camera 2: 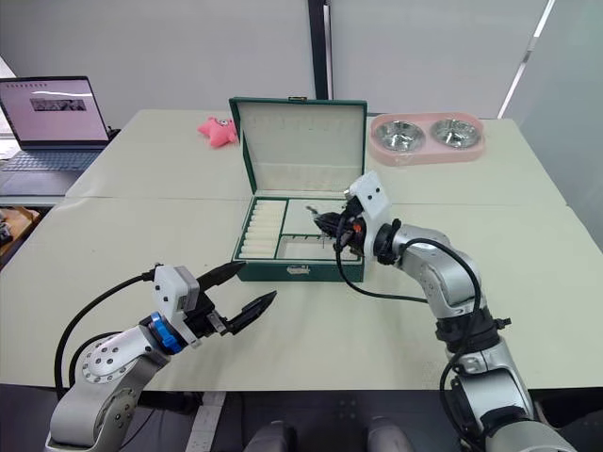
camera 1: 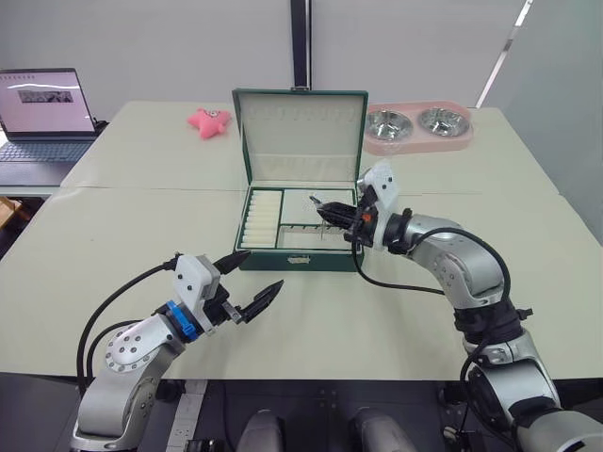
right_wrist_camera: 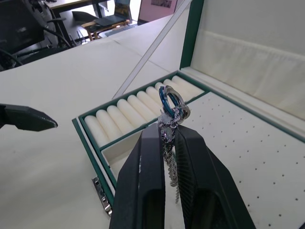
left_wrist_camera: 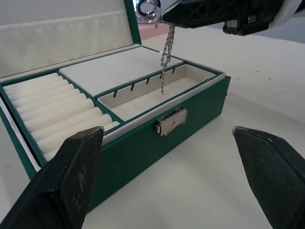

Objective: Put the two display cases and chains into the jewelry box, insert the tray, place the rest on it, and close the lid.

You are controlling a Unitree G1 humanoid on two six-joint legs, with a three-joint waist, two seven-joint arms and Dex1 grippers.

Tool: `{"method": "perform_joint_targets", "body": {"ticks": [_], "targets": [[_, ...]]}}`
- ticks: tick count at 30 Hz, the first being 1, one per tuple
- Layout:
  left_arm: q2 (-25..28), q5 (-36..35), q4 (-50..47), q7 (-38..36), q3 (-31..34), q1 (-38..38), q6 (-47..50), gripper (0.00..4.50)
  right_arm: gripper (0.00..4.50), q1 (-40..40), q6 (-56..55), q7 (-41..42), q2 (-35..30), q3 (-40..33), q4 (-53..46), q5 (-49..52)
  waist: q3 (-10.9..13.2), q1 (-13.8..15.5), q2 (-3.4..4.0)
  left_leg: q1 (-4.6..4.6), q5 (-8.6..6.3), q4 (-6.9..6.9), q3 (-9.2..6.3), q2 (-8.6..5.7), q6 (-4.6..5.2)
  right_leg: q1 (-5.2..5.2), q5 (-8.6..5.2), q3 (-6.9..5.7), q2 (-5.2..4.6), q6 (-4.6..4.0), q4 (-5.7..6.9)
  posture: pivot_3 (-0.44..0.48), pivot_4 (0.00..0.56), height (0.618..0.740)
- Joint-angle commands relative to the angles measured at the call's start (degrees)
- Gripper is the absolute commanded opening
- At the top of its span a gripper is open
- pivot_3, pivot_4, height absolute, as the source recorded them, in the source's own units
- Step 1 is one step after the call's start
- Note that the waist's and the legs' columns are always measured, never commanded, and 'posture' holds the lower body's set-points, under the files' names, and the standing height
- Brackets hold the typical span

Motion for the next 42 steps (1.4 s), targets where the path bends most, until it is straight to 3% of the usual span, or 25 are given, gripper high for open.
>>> {"method": "perform_joint_targets", "body": {"ticks": [1, 7, 9, 13, 23, 31, 42], "targets": [[-0.1, -0.6, -2.5, 0.4, 0.8, -0.1, -0.7, 4.5, 0.11, 0.7, -2.1, 1.3, -0.4, 0.9, -1.0, -0.7, 0.0, 0.0, 0.0, 0.0, 0.0, 0.0, 0.0, 0.0, 0.0, 0.0, 0.0, 0.0, 0.0, 0.0, 0.0, 0.0, 0.15, 0.74], [0.1, -0.7, -2.1, 0.3, 0.4, -0.7, -0.7, 4.5, 0.11, 1.5, -1.8, 1.7, -0.9, 1.6, -1.3, -1.4, 0.0, 0.0, 0.0, 0.0, 0.0, 0.0, 0.0, 0.0, 0.0, 0.0, 0.0, 0.0, 0.0, 0.0, 0.0, 0.0, 0.15, 0.74], [0.1, -0.6, -1.9, 0.3, 0.3, -0.9, -0.7, 4.5, 0.82, 1.5, -1.7, 1.7, -0.9, 1.6, -1.5, -1.4, 0.0, 0.0, 0.0, 0.0, 0.0, 0.0, 0.0, 0.0, 0.0, 0.0, 0.0, 0.0, 0.0, 0.0, 0.0, 0.0, 0.15, 0.74], [0.0, -0.5, -1.6, 0.3, 0.0, -1.5, -0.6, 4.5, 1.61, 1.4, -1.7, 1.6, -0.6, 1.1, -1.3, -1.5, 0.0, 0.0, 0.0, 0.0, 0.0, 0.0, 0.0, 0.0, 0.0, 0.0, 0.0, 0.0, 0.0, 0.0, 0.0, 0.0, 0.15, 0.74], [0.0, -0.6, -1.7, 0.3, -0.1, -1.8, -0.2, 4.5, 4.45, 1.6, -1.8, 1.8, -0.5, 0.6, -1.4, -1.3, 0.0, 0.0, 0.0, 0.0, 0.0, 0.0, 0.0, 0.0, 0.0, 0.0, 0.0, 0.0, 0.0, 0.0, 0.0, 0.0, 0.15, 0.74], [0.5, -1.4, -0.5, -0.6, 1.0, -2.4, -0.3, 4.5, 4.45, 4.7, -5.6, 3.9, -2.7, -2.5, -2.2, -0.6, 0.0, 0.0, -0.01, -0.01, 0.0, 0.0, 0.01, -0.01, 0.0, 0.0, 0.0, 0.0, 0.0, 0.0, -0.01, 0.0, 0.15, 0.74], [7.1, -3.4, 11.4, -3.7, 12.7, -3.8, -0.7, 4.5, 4.45, 17.0, -18.8, 10.3, -14.9, -15.9, 2.9, 0.3, 0.1, 0.0, -0.04, 0.0, 0.0, -0.02, 0.04, -0.01, 0.0, 0.02, 0.0, 0.01, 0.01, 0.0, -0.06, 0.0, 0.15, 0.74]]}}
